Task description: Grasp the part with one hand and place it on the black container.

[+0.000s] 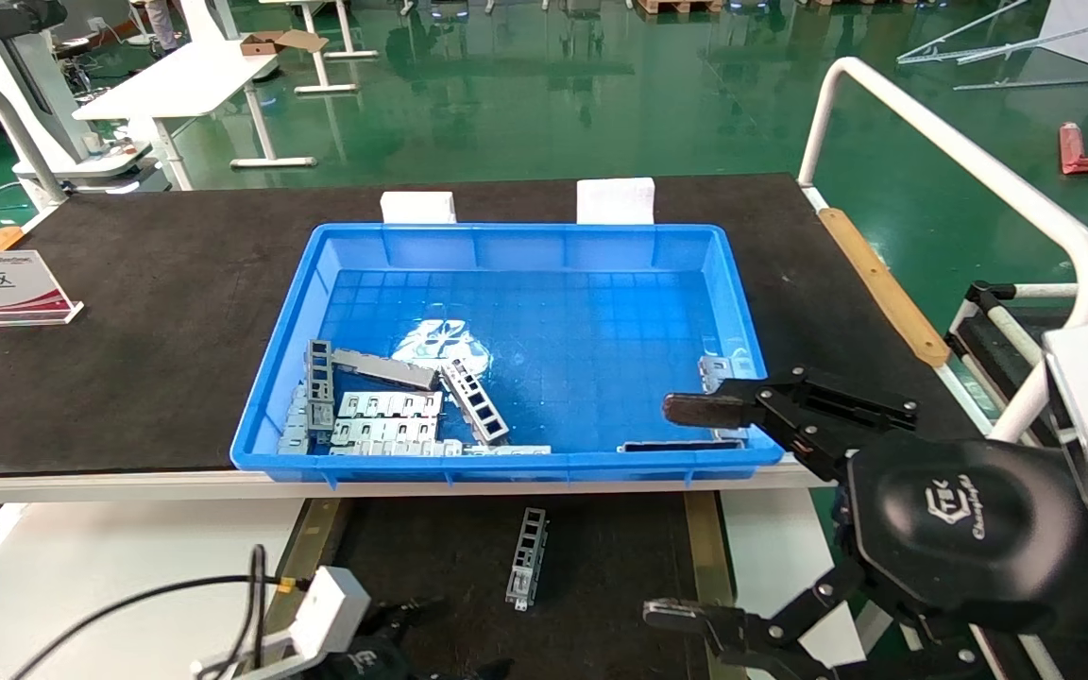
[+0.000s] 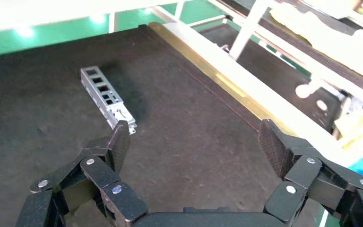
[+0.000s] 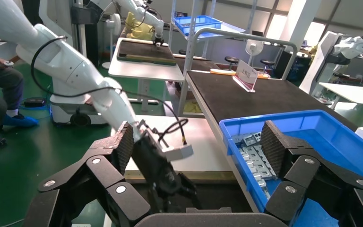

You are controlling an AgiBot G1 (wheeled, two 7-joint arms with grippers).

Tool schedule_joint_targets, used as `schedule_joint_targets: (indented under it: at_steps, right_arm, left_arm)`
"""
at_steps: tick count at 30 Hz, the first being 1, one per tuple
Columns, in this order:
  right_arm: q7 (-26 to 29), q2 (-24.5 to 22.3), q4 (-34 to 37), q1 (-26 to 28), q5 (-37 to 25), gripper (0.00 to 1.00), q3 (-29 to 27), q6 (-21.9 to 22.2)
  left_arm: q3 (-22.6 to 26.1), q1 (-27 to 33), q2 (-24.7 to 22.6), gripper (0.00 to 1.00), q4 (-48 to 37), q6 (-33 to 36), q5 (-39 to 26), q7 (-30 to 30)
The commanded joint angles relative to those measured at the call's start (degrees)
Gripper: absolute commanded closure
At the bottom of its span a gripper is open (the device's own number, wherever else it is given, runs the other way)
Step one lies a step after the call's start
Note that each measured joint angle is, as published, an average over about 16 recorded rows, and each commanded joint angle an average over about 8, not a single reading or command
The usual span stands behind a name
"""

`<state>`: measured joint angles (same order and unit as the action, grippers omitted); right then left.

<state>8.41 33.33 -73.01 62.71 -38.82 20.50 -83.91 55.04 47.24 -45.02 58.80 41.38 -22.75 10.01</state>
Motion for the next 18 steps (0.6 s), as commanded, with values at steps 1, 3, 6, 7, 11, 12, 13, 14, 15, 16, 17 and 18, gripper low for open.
schedule_joint_targets:
  at_steps: [1, 3, 6, 7, 11, 12, 13, 14, 15, 16, 17, 18]
  right_arm:
    - [0.00, 0.00, 0.00, 0.00, 0.00, 0.00, 0.00, 0.00]
    - [0.00, 0.00, 0.00, 0.00, 0.00, 0.00, 0.00, 0.00]
    - [0.00, 0.00, 0.00, 0.00, 0.00, 0.00, 0.01, 0.00]
    - [0.00, 0.00, 0.00, 0.00, 0.00, 0.00, 0.01, 0.00]
    - [0.00, 0.00, 0.00, 0.00, 0.01, 0.00, 0.01, 0.00]
    - [-0.01, 0.00, 0.00, 0.00, 0.01, 0.00, 0.01, 0.00]
    - [-0.01, 0.00, 0.00, 0.00, 0.01, 0.00, 0.01, 0.00]
    - [-0.01, 0.00, 0.00, 0.00, 0.01, 0.00, 0.01, 0.00]
    - [-0.01, -0.01, 0.00, 0.00, 0.01, 0.00, 0.01, 0.01]
    - [-0.01, -0.01, 0.00, 0.00, 0.01, 0.00, 0.01, 0.01]
    - [-0.01, -0.01, 0.00, 0.00, 0.01, 0.00, 0.01, 0.01]
    - [-0.01, -0.01, 0.00, 0.00, 0.01, 0.00, 0.01, 0.01]
  left_arm:
    - [0.27, 1.01, 1.65, 0.00, -0.09, 2.43, -0.53, -0.29]
    - [0.17, 1.59, 2.80, 0.00, 0.10, 4.16, -0.74, -0.13]
    - [-0.03, 2.27, 4.41, 0.00, 0.69, 6.19, -0.99, 0.16]
    - [-0.09, 2.47, 4.92, 0.00, 0.95, 6.72, -1.11, 0.26]
    - [-0.34, 3.29, 6.59, 0.00, 2.03, 8.27, -1.47, 0.49]
    - [-0.40, 3.51, 6.93, 0.00, 2.28, 8.57, -1.53, 0.50]
    - [-0.46, 3.72, 7.23, 0.00, 2.50, 8.83, -1.57, 0.48]
    - [-0.53, 3.91, 7.45, 0.00, 2.68, 9.02, -1.58, 0.44]
    - [-0.60, 4.08, 7.62, 0.00, 2.82, 9.18, -1.56, 0.41]
    - [-0.65, 4.18, 7.73, 0.00, 2.90, 9.27, -1.55, 0.38]
    - [-0.69, 4.27, 7.81, 0.00, 2.97, 9.34, -1.52, 0.34]
    - [-0.73, 4.34, 7.86, 0.00, 3.03, 9.39, -1.48, 0.31]
